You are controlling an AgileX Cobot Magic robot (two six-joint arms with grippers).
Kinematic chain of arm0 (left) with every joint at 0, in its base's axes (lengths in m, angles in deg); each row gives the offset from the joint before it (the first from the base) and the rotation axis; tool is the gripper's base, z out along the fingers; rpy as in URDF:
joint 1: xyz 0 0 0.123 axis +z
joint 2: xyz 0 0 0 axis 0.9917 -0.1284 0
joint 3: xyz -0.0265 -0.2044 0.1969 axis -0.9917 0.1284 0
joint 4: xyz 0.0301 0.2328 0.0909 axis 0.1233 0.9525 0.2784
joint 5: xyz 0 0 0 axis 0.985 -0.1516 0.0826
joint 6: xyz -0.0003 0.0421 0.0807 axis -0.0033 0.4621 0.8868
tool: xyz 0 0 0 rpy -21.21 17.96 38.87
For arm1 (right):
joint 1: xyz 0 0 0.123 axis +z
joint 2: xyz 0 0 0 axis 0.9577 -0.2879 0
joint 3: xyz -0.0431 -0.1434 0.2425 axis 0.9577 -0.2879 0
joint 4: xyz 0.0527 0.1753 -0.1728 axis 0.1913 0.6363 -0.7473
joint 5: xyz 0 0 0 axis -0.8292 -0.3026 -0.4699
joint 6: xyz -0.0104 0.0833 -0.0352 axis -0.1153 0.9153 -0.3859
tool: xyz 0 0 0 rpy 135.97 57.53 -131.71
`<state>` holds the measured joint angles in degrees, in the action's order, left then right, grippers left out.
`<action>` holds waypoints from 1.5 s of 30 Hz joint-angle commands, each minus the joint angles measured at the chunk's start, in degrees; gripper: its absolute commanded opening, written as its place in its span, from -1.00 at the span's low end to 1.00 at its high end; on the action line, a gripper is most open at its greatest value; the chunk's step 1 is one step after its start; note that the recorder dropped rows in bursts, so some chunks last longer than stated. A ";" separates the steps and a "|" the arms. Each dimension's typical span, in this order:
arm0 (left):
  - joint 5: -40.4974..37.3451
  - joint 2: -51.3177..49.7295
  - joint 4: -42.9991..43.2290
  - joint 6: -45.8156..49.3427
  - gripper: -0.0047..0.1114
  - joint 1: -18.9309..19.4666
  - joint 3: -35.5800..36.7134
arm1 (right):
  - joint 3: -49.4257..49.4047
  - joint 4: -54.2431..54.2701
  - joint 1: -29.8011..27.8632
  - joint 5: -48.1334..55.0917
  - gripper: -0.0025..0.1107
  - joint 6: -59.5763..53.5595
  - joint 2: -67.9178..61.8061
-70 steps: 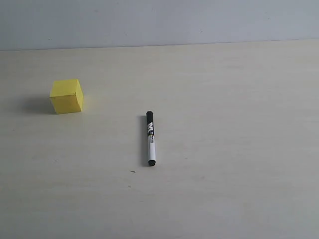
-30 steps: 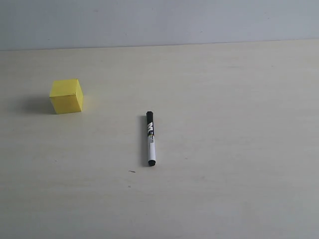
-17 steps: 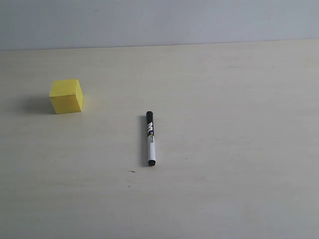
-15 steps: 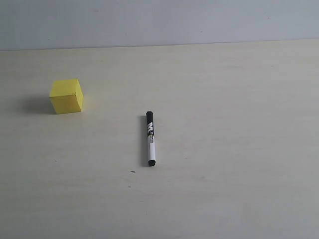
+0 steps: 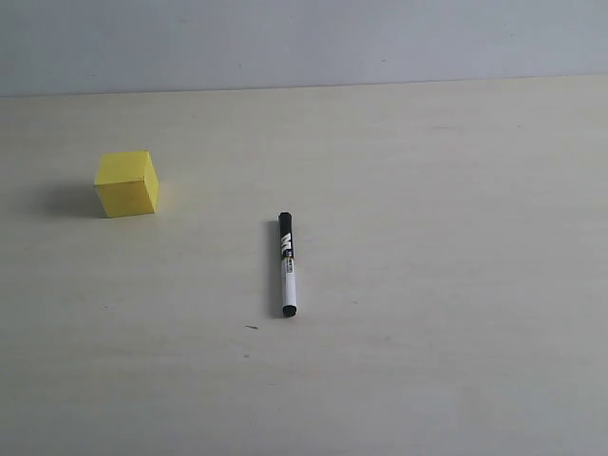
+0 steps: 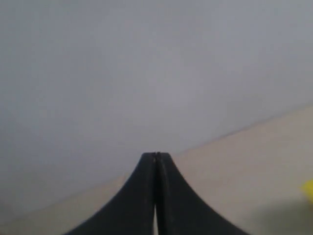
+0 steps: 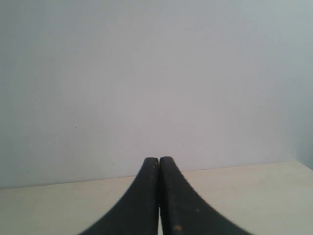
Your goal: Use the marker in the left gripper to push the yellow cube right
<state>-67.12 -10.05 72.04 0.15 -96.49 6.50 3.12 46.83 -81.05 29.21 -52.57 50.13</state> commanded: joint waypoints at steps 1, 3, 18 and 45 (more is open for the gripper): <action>-28.43 -12.84 -6.76 12.42 -0.92 -0.19 -5.96 | -0.29 -0.29 -0.18 -0.02 -0.96 -0.06 0.40; -41.63 -21.54 -17.47 12.52 -0.92 0.16 -12.16 | -0.29 -0.29 -0.18 -0.02 -0.96 -0.06 0.40; -30.27 -39.23 -66.30 17.06 -0.92 -19.36 -20.46 | -0.29 -0.29 -0.18 -0.02 -0.96 -0.19 0.40; -36.36 -75.52 -70.44 4.33 -0.01 -32.88 -49.16 | -0.29 -0.29 -0.18 -0.02 -0.96 -0.09 0.40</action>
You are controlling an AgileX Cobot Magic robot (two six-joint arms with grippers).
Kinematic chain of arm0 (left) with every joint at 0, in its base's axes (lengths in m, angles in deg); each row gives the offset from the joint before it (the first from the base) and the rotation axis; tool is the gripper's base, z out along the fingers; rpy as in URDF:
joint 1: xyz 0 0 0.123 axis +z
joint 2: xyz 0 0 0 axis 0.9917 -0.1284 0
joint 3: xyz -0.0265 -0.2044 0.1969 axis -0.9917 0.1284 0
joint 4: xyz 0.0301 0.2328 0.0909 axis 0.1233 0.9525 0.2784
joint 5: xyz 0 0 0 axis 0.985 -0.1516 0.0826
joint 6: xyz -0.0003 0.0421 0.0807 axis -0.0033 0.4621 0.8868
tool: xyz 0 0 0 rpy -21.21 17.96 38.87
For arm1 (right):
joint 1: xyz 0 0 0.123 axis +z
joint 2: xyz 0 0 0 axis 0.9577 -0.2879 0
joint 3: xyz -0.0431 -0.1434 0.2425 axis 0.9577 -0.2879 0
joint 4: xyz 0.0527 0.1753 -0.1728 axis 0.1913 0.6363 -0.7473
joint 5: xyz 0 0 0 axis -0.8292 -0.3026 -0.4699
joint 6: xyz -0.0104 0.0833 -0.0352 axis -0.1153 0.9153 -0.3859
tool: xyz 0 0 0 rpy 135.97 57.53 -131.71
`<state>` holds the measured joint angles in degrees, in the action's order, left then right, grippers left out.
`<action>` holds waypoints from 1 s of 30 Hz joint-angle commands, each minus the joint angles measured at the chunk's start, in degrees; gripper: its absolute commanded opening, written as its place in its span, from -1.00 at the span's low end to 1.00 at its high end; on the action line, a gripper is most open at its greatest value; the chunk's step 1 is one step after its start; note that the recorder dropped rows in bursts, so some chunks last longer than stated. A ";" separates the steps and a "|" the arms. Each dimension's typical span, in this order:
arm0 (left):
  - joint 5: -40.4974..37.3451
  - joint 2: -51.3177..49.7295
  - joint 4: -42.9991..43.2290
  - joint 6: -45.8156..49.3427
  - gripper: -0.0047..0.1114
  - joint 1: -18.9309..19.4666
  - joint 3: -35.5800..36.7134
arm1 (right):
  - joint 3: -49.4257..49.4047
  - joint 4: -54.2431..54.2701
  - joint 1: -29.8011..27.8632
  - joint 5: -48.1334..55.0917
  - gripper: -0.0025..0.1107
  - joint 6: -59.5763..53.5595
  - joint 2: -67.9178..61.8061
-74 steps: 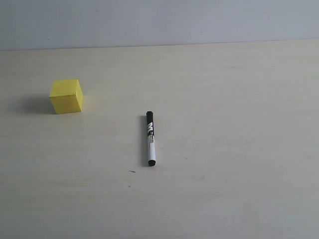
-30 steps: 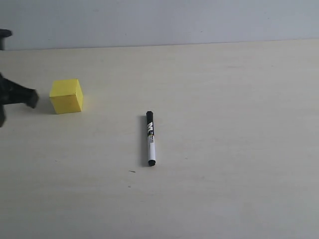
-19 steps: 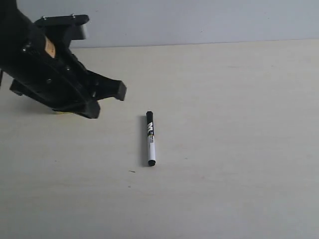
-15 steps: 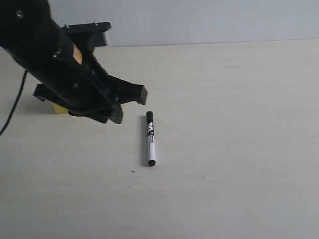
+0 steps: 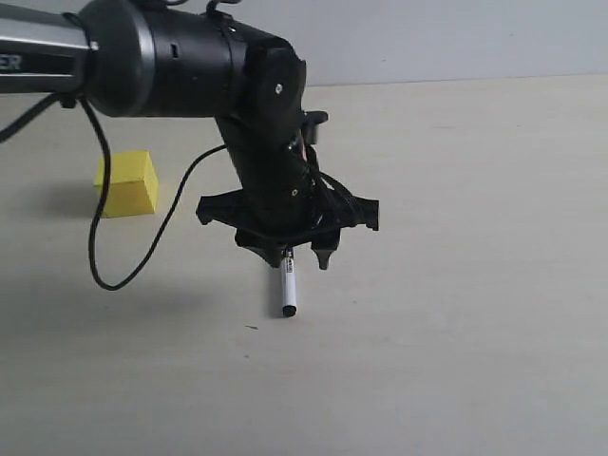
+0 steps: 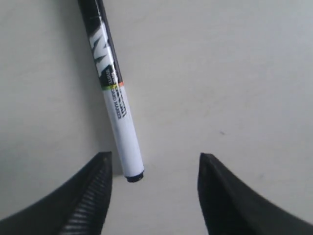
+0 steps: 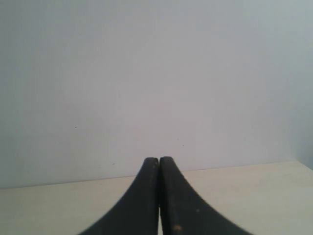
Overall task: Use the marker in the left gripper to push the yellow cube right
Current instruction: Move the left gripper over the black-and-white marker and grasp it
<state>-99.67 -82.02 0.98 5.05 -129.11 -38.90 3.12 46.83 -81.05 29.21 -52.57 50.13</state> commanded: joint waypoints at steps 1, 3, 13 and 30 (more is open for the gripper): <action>-5.17 -5.24 0.63 -0.58 -0.01 -0.26 -5.38 | -0.29 -0.29 -0.18 -0.02 -0.96 -0.09 0.40; -5.42 -6.88 0.51 -1.07 -0.01 -0.26 -6.69 | -0.29 -0.29 -0.18 -0.02 -0.96 -0.09 0.40; -5.22 -9.64 0.94 -2.13 -0.01 0.37 -7.44 | -0.29 -0.29 -0.18 -0.02 -0.96 -0.23 0.40; -3.96 -10.94 1.27 -4.17 -0.01 0.86 -7.44 | -0.29 -0.29 -0.18 -0.02 -0.96 -0.21 0.40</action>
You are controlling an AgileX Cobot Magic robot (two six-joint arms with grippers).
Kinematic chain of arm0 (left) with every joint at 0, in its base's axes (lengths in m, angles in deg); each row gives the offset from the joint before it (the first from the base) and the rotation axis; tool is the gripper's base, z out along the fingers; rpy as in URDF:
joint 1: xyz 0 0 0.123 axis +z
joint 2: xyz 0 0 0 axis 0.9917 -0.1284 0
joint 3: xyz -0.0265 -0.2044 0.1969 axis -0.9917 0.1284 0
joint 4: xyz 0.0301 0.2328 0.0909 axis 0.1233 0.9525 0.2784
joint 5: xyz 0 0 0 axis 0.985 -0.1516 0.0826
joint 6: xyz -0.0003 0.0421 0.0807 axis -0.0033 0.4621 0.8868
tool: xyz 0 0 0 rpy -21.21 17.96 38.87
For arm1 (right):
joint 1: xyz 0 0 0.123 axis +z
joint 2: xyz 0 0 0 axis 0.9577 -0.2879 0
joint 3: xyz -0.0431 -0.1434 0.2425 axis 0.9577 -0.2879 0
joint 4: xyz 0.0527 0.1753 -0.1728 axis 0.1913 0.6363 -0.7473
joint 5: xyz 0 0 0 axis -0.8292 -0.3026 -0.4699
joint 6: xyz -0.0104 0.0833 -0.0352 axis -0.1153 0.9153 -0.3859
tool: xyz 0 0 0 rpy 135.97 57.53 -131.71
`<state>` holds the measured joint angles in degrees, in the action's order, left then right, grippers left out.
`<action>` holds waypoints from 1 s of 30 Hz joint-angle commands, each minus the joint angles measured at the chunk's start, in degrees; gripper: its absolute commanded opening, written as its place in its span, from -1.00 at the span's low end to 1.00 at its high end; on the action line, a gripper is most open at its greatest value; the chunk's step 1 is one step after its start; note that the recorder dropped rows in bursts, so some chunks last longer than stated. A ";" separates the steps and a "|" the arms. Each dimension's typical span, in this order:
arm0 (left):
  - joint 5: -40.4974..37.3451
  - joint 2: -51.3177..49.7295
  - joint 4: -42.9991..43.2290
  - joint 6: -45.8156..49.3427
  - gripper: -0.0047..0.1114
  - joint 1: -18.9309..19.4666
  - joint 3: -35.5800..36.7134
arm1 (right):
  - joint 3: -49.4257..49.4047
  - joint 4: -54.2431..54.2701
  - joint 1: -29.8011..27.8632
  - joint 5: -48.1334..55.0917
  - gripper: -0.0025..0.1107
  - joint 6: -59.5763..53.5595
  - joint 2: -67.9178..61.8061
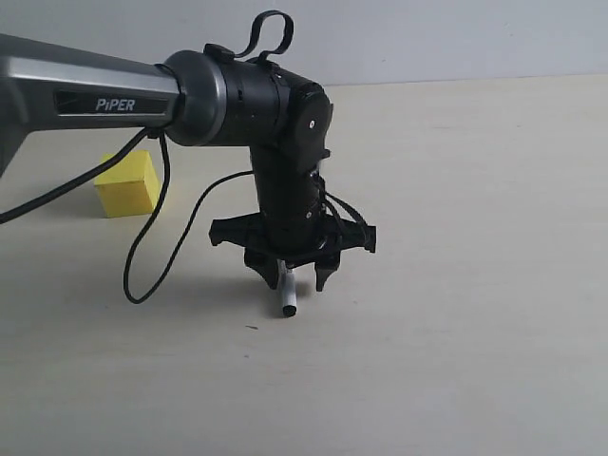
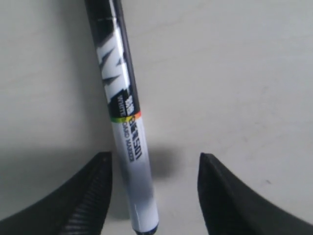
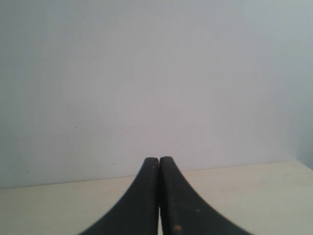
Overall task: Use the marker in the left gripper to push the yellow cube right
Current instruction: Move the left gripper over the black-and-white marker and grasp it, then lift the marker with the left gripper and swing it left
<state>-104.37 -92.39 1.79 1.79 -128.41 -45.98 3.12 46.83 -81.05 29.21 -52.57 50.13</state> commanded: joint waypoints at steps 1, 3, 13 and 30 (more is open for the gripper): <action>0.75 -0.69 0.46 -0.88 -0.01 0.16 -0.37 | -0.29 -0.29 -0.18 -0.02 -0.96 -0.21 0.40; 0.75 -0.69 0.46 -0.88 -0.01 0.16 -0.37 | -0.29 -0.29 -0.18 -0.02 -0.96 -0.21 0.40; 0.42 -0.81 3.15 4.31 -0.92 0.05 -0.37 | -0.29 -0.29 -0.18 -0.02 -0.96 -0.21 0.40; -12.23 25.74 18.74 59.85 -0.92 0.19 -4.91 | -0.29 -0.29 -0.18 -0.02 -0.96 -0.23 0.40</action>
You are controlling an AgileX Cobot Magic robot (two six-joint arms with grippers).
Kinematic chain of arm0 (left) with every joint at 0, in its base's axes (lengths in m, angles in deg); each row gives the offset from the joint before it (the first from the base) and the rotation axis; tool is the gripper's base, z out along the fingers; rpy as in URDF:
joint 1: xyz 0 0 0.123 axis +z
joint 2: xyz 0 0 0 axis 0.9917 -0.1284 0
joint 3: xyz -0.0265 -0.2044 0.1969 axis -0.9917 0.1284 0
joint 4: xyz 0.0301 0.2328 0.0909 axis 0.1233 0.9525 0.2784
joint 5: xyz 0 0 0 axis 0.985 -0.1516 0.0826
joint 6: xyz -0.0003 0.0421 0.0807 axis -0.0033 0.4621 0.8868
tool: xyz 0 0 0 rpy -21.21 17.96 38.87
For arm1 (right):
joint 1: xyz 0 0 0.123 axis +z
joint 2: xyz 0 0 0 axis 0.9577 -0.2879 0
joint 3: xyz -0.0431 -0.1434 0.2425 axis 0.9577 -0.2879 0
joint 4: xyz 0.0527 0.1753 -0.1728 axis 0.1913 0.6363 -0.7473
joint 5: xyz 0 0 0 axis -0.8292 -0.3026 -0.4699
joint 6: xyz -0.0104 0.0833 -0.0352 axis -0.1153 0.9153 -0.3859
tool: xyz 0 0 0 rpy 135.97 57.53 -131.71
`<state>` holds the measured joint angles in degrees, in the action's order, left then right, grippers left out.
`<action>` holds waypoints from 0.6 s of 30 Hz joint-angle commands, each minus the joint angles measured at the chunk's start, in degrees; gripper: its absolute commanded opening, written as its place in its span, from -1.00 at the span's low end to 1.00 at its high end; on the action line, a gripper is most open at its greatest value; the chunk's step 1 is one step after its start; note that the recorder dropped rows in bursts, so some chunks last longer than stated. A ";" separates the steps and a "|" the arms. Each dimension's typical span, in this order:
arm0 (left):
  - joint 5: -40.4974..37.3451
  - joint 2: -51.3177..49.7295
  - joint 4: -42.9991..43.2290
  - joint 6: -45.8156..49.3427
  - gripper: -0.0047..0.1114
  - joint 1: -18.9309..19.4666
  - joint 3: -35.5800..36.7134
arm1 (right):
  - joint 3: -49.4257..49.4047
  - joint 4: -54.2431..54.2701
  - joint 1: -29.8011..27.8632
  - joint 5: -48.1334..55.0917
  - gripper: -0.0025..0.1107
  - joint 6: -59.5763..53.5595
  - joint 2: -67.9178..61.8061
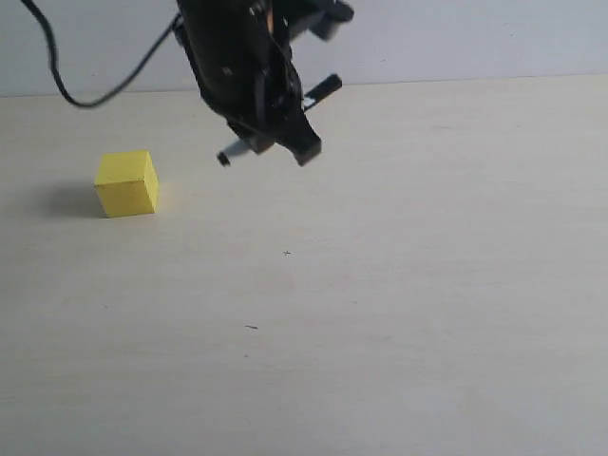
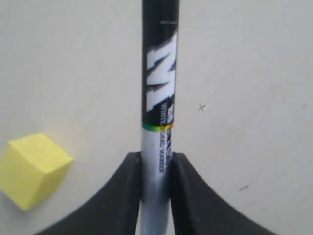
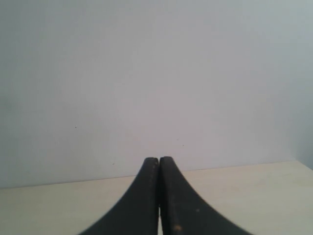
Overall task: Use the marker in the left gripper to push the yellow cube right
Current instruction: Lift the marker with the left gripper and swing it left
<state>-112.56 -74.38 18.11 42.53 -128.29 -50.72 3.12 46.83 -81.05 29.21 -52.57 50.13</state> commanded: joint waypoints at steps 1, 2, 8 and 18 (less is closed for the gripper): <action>-4.04 9.07 4.41 19.74 -0.92 0.07 -0.17 | -0.29 -0.29 -0.18 -0.02 -0.96 -0.23 0.40; -4.04 10.42 5.92 19.49 -0.92 0.07 -0.17 | -0.29 -0.29 -0.18 -0.02 -0.96 -0.23 0.40; -4.04 14.13 -1.01 32.45 -0.92 7.06 -0.17 | -0.29 -0.29 -0.18 -0.02 -0.96 -0.23 0.40; -4.04 10.78 -3.41 49.85 -0.92 34.49 3.14 | -0.29 -0.29 -0.18 -0.02 -0.96 -0.23 0.40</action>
<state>-116.41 -62.09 11.85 89.74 -100.12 -48.52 3.12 46.83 -81.05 29.21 -52.57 50.13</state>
